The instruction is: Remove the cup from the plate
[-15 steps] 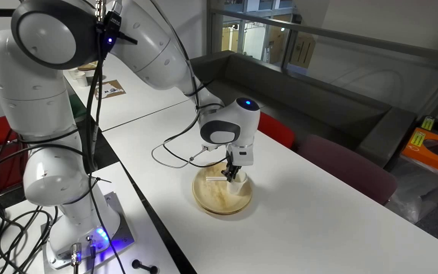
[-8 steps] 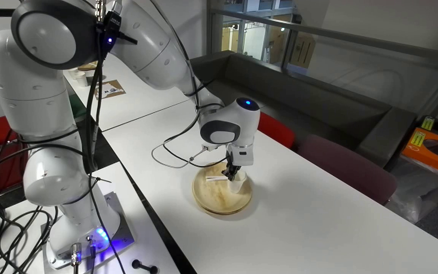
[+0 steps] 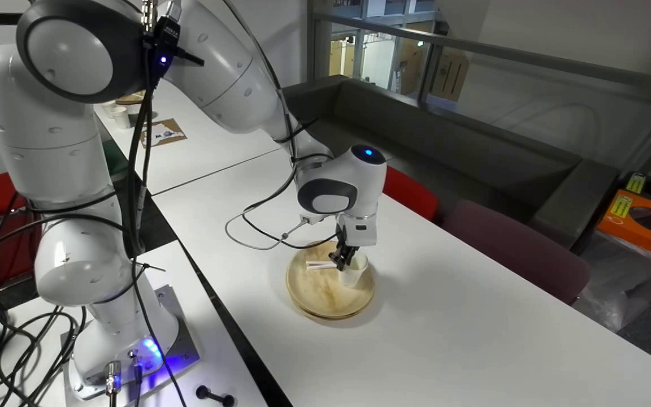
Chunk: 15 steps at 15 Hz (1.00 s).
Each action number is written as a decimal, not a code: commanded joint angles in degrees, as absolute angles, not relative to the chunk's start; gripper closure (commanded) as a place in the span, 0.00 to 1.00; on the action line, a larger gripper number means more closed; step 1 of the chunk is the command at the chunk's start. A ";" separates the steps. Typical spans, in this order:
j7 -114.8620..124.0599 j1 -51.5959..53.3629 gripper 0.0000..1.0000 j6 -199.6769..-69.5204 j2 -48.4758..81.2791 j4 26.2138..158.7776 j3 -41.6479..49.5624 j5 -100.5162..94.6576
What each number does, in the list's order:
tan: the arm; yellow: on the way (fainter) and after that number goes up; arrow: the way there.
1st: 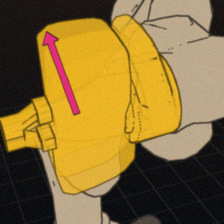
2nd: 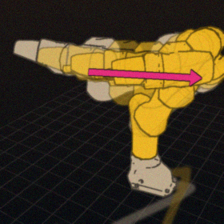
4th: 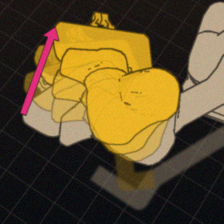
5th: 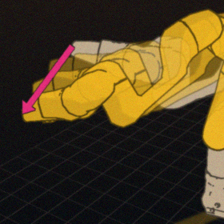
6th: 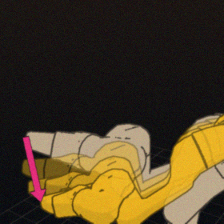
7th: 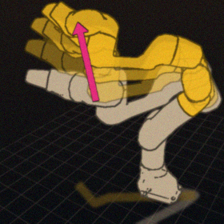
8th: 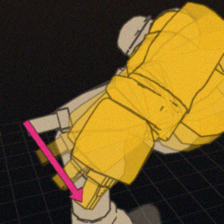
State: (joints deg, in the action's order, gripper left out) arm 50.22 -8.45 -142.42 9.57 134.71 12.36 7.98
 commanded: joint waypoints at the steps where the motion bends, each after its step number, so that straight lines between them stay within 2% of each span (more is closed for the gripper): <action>1: 48.87 -8.65 0.63 -140.67 7.30 135.25 12.84 6.97; 4: 48.75 -8.64 0.74 -140.81 7.16 135.43 12.82 6.98; 5: 48.78 -8.63 0.83 -140.84 7.20 135.42 12.83 6.95; 7: 48.74 -8.64 0.85 -140.81 7.25 135.39 12.82 6.98; 8: 48.75 -8.64 0.90 -140.83 7.26 135.40 12.82 6.96; 12: 48.79 -8.61 0.86 -140.86 7.18 135.48 12.82 6.85; 15: 48.84 -8.59 0.87 -140.91 7.18 135.51 12.82 6.74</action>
State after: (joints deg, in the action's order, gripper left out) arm 50.04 -8.45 -142.42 9.51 134.71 12.36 7.72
